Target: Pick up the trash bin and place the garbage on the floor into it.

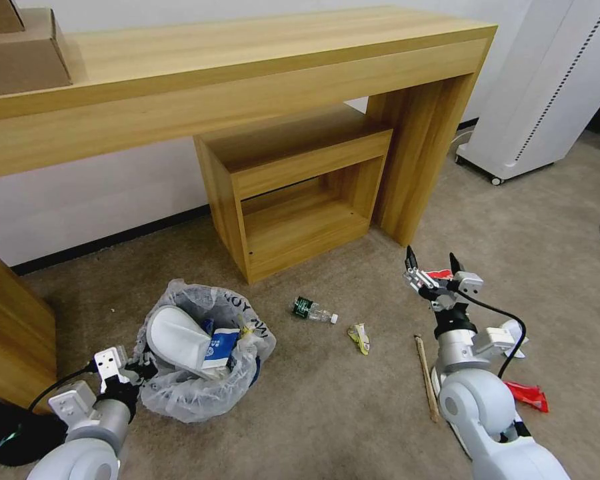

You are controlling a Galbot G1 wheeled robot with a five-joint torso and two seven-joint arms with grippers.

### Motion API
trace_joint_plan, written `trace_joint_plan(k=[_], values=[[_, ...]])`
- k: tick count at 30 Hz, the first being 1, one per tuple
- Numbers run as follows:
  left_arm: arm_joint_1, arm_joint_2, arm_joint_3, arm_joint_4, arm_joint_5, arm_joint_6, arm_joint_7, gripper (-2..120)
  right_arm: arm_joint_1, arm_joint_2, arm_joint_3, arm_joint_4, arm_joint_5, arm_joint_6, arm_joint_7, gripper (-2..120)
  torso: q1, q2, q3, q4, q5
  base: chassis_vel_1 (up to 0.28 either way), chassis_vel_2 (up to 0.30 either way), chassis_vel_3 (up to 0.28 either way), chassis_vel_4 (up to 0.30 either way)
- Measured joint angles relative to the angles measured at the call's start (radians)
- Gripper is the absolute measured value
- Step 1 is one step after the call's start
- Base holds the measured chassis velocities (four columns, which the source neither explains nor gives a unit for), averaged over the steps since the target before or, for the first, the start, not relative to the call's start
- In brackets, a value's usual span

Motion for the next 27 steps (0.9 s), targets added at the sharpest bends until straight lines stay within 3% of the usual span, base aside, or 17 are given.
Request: trace_joint_plan(k=[27], values=[[0.004, 0.001, -0.01, 0.02, 0.001, -0.009, 0.004, 1, 0.003, 0.02, -0.016, -0.049, -0.028, 0.02, 0.001, 100, 0.0, 0.0, 0.0, -0.0001, 0.0001, 0.0, 0.0, 0.0, 0.0]])
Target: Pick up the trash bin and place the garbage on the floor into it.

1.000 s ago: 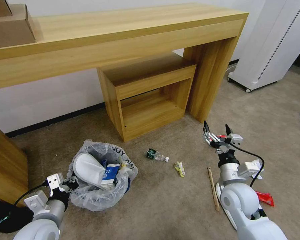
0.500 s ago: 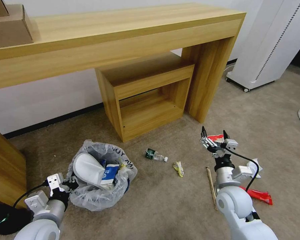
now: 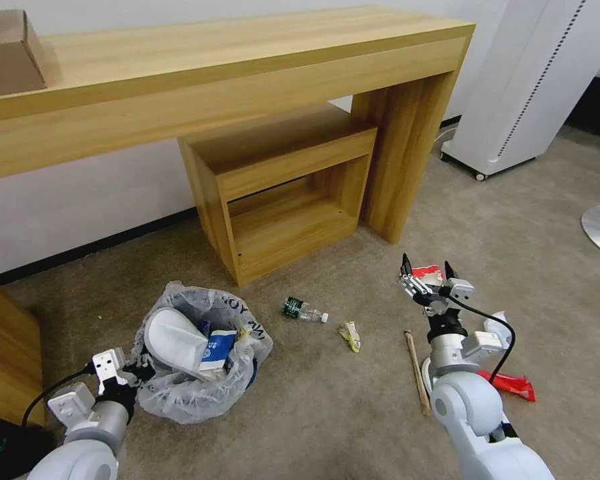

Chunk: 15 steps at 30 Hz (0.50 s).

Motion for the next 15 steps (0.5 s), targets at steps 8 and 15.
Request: trace_joint_plan(k=[8, 15], values=[[0.006, 0.006, -0.015, 0.002, -0.012, 0.007, -0.009, 1, -0.001, 0.0, 0.005, -0.016, -0.028, 0.032, -0.03, 100, 0.0, 0.0, 0.0, 0.0, 0.0, 0.0, 0.0, 0.0, 0.0], [0.008, 0.008, -0.02, 0.004, -0.019, 0.019, -0.016, 1, -0.004, -0.002, 0.012, -0.021, -0.044, 0.045, -0.038, 100, 0.0, 0.0, 0.0, 0.0, 0.0, 0.0, 0.0, 0.0, 0.0]])
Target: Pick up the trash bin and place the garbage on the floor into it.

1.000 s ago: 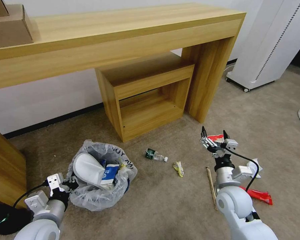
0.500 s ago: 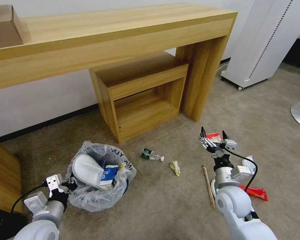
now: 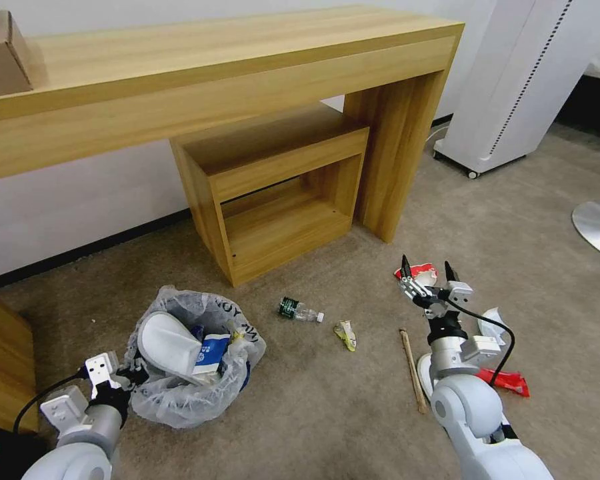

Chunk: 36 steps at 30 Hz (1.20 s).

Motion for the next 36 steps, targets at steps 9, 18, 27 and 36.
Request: trace_joint_plan(k=[9, 18, 27, 36], values=[[-0.005, -0.001, 0.002, 0.005, 0.0, 0.0, -0.001, 1, -0.004, 0.008, 0.003, -0.01, -0.015, 0.007, -0.002, 100, 0.0, 0.0, 0.0, 0.0, 0.0, 0.0, 0.0, 0.0, 0.0], [-0.005, -0.001, 0.002, 0.007, 0.0, -0.005, 0.0, 1, -0.007, 0.009, -0.001, -0.01, -0.013, -0.001, -0.004, 100, 0.0, 0.0, 0.0, 0.0, 0.0, 0.0, 0.0, 0.0, 0.0], [-0.013, 0.002, 0.004, 0.016, -0.002, -0.008, 0.001, 1, -0.005, 0.009, -0.004, -0.01, -0.011, -0.004, -0.007, 100, 0.0, 0.0, 0.0, 0.0, -0.0001, -0.106, 0.104, 0.099, -0.103], [-0.016, 0.003, 0.006, 0.021, -0.002, -0.008, 0.002, 1, 0.001, 0.013, -0.019, -0.017, -0.011, -0.005, -0.007, 100, 0.0, 0.0, 0.0, 0.0, 0.0, -0.031, 0.029, 0.029, -0.031]])
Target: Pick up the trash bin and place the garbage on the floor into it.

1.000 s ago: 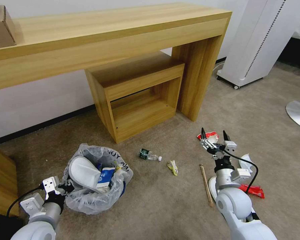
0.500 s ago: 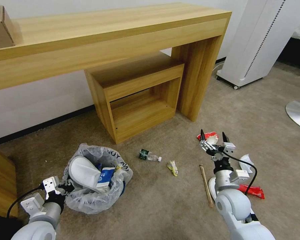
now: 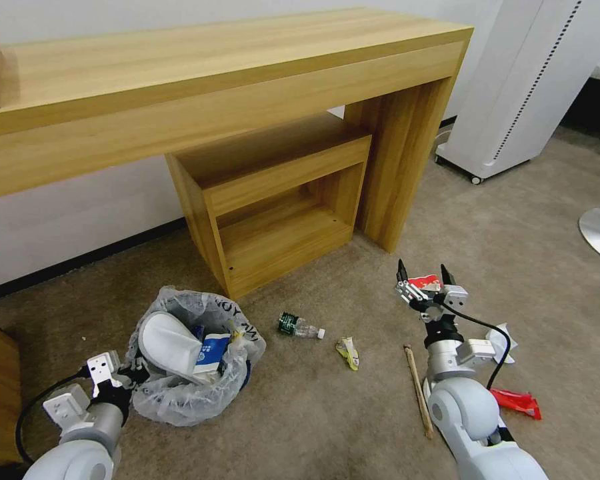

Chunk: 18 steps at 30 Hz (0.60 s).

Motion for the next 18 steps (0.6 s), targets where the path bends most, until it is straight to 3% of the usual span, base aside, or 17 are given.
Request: trace_joint_plan(k=[9, 18], values=[[-0.005, 0.0, 0.0, 0.008, 0.0, 0.0, 0.001, 1, 0.007, -0.001, -0.001, -0.007, -0.002, -0.007, -0.001, 100, 0.0, 0.0, 0.0, 0.0, 0.0, -0.007, 0.005, 0.005, -0.007], [-0.013, -0.002, 0.003, 0.015, 0.0, -0.002, 0.002, 1, 0.012, -0.002, -0.007, -0.014, -0.006, -0.007, -0.003, 100, 0.0, 0.0, 0.0, -0.0001, 0.0, -0.087, 0.077, 0.092, -0.081]])
